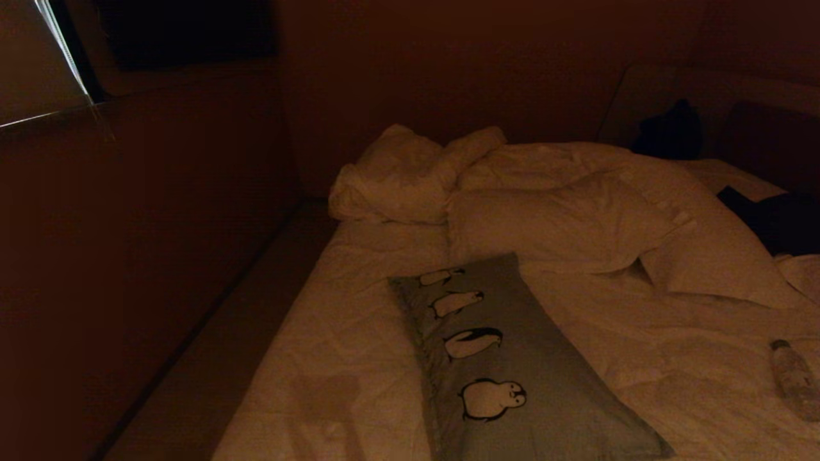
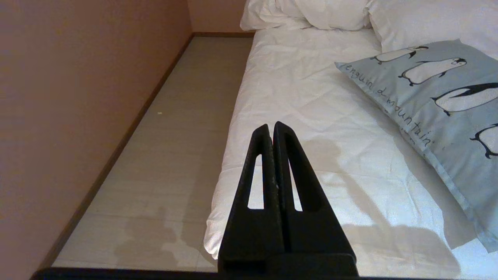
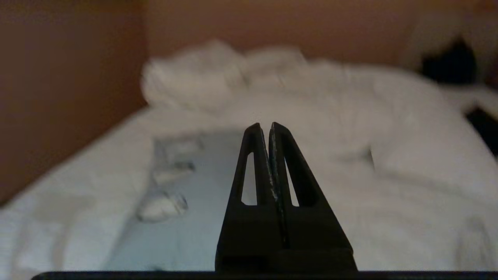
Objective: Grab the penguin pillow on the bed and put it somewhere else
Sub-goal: Pick up the pillow
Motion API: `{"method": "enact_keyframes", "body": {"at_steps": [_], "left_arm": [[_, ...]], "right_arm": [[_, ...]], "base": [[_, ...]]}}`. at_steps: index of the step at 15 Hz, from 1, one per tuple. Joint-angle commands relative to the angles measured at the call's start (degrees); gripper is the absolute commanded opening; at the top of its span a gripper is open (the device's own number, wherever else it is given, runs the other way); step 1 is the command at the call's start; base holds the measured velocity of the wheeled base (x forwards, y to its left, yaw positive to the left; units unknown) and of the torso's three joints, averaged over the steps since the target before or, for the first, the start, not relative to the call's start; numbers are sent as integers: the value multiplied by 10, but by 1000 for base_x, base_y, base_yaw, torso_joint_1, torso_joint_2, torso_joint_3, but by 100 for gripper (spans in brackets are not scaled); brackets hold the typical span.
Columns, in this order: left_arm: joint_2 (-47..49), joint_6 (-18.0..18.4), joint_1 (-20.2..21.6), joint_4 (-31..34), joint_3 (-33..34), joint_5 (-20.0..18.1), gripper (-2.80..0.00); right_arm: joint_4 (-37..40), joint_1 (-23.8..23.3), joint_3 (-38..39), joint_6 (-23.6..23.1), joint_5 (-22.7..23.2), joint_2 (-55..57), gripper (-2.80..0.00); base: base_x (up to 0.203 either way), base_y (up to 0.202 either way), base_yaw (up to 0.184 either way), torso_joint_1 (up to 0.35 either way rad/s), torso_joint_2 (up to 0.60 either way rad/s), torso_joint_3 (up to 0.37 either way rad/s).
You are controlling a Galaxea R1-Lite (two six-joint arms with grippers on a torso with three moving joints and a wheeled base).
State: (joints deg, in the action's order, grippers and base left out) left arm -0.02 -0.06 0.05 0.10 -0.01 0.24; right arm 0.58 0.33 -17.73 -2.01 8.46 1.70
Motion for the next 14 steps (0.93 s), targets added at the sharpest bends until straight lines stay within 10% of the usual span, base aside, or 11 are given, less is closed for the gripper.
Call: {"method": "enact_keyframes", "body": {"at_steps": [1,14], "left_arm": [[0,0,0,0,0,0,-280],[-1,0,0,0,0,0,-280]], "right_arm": [[3,0,-36,0,31,49,-280],[-69,3,-294,17,68,646,-280]], "base": [[0,0,0,0,0,0],[0,0,0,0,0,0]]}}
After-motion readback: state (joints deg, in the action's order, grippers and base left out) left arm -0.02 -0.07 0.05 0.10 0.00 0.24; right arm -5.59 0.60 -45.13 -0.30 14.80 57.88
